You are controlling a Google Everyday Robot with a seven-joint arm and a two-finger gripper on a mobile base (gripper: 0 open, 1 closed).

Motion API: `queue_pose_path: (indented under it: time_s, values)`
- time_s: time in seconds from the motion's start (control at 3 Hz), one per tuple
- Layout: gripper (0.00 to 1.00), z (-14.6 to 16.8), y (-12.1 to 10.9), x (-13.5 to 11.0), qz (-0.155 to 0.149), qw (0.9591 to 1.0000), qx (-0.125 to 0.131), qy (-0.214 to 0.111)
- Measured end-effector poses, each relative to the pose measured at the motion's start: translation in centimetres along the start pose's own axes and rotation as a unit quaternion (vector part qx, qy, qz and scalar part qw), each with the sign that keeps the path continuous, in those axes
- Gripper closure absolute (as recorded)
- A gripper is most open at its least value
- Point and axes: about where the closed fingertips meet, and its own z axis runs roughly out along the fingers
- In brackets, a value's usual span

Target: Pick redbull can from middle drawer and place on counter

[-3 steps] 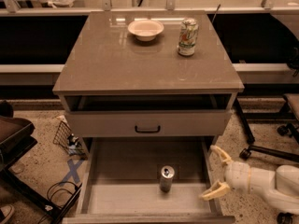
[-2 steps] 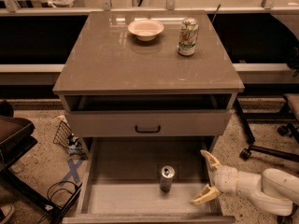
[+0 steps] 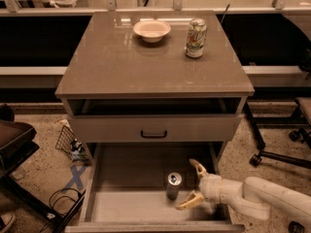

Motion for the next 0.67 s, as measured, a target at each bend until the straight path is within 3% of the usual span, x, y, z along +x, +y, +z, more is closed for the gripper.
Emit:
queue_pose_path:
  time_s: [0.33,0.67]
  values:
    - [0.18,2.5,-0.1,1.0,0.013,0.9999,-0.007,-0.005]
    - [0.49,4.1,-0.4,1.4,0.024,0.9996,-0.014,-0.004]
